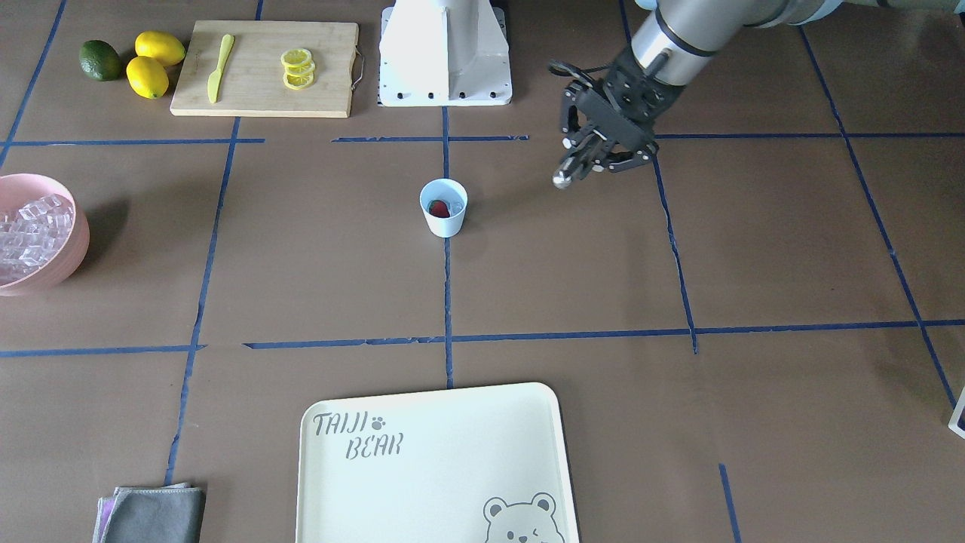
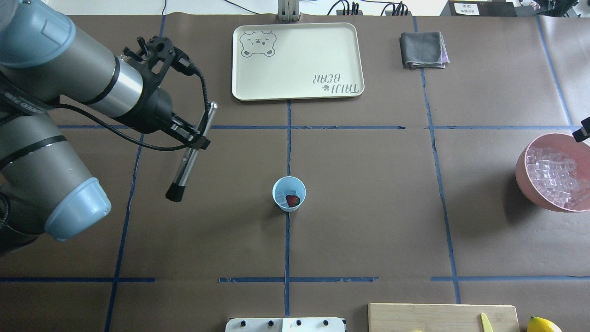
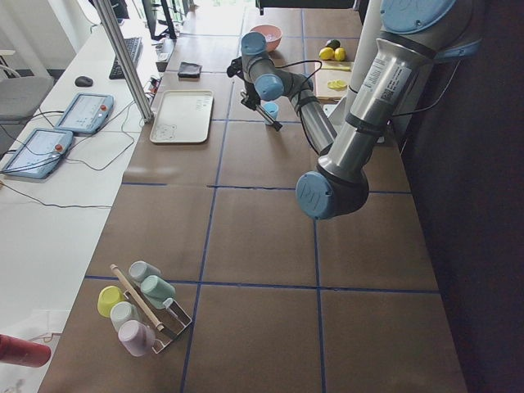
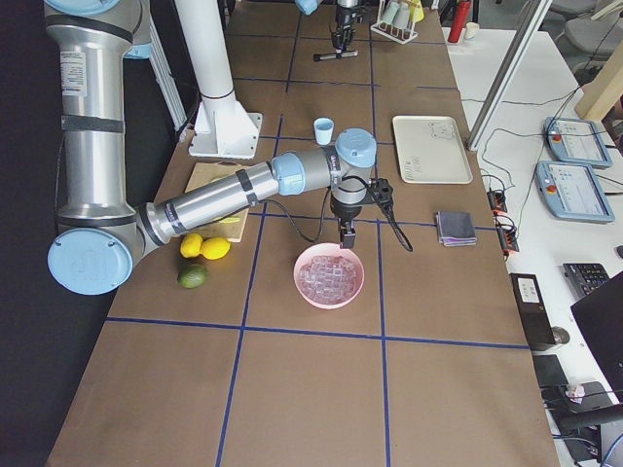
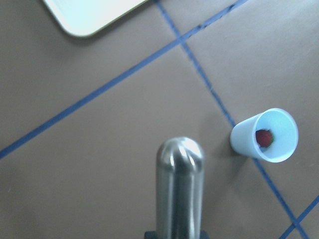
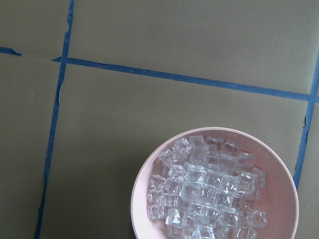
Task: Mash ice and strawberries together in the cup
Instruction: 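Lift the muddler with the left gripper and lower it into the cup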
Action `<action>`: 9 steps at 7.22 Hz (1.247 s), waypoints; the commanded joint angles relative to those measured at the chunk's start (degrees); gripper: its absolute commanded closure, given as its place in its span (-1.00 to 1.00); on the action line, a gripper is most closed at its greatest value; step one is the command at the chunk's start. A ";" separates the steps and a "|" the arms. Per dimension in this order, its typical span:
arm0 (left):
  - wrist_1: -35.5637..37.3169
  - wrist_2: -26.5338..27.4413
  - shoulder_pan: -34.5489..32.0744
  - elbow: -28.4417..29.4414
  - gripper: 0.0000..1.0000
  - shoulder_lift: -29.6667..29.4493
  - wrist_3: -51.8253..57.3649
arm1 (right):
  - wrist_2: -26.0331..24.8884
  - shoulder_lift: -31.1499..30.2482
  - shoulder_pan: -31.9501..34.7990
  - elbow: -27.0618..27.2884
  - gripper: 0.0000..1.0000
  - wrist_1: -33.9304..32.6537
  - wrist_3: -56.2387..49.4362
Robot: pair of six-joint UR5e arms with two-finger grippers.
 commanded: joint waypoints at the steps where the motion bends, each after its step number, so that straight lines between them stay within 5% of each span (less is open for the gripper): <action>1: -25.29 19.50 7.93 5.52 0.97 -0.69 -1.27 | 0.05 0.03 0.05 0.02 -1.00 0.00 0.00; 3: -47.19 37.22 15.76 13.43 0.98 -0.87 -0.66 | 0.48 0.03 0.05 0.11 -1.00 0.09 0.09; 6: -57.19 41.22 20.17 15.14 0.98 -0.52 6.10 | 0.58 -0.06 0.05 0.02 -1.00 0.09 0.09; 9: -59.58 45.36 24.04 15.31 0.97 0.71 11.10 | 0.58 -0.06 0.05 0.02 -1.00 0.09 0.09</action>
